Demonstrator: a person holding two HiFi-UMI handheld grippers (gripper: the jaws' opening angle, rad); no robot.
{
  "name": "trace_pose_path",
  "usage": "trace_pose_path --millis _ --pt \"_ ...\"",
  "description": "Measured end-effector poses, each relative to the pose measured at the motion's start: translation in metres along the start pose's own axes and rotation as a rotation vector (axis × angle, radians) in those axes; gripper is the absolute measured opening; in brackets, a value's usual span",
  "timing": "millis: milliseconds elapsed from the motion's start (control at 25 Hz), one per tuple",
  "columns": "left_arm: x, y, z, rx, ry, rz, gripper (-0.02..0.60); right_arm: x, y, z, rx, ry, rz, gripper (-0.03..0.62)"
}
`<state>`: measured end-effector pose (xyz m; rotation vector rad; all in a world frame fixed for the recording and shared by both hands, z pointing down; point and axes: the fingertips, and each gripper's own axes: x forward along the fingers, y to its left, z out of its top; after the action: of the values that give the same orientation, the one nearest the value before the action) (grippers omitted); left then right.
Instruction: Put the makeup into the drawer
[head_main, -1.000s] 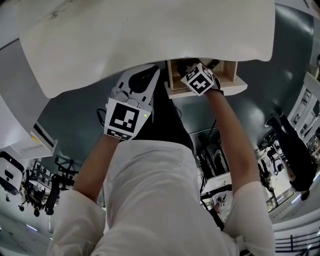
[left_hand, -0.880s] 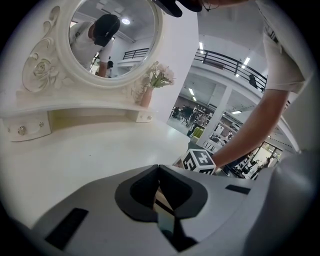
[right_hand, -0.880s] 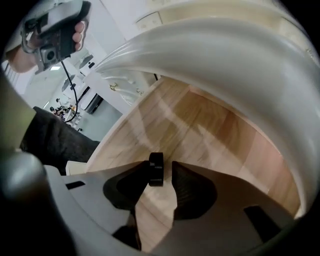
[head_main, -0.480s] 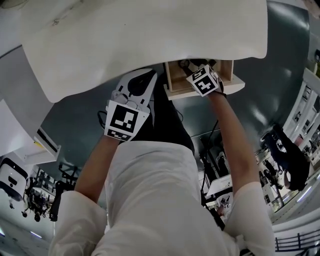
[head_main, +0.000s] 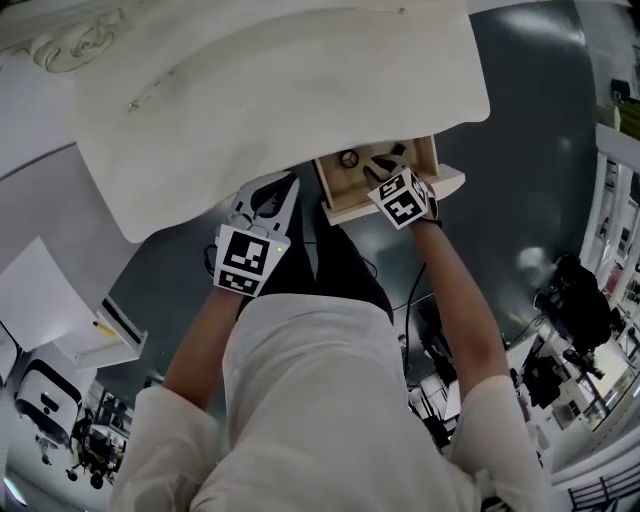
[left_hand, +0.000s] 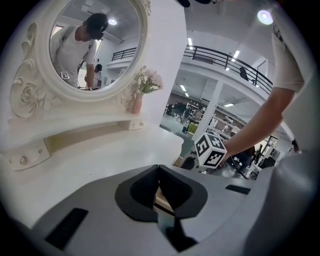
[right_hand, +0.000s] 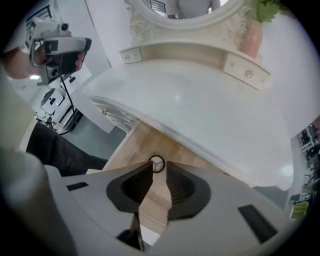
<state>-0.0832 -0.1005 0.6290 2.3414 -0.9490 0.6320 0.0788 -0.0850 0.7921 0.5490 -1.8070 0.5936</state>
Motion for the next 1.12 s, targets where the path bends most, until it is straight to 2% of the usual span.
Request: trace_pose_path --millis 280,480,800,1120 --pt "-0.013 -0.012 0.023 0.035 -0.002 -0.039 0.017 -0.084 -0.018 0.019 0.11 -0.173 -0.14 0.058" --pt "-0.022 -0.023 0.04 0.056 -0.014 -0.075 0.017 -0.144 -0.024 0.018 0.181 -0.272 -0.223 0.041" --pt "-0.04 -0.038 0.086 0.086 -0.053 -0.104 0.017 -0.247 -0.036 0.011 0.345 -0.523 -0.348 0.031" --pt "-0.053 -0.064 0.147 0.092 -0.15 -0.07 0.017 -0.332 -0.049 0.013 0.354 -0.717 -0.423 0.028"
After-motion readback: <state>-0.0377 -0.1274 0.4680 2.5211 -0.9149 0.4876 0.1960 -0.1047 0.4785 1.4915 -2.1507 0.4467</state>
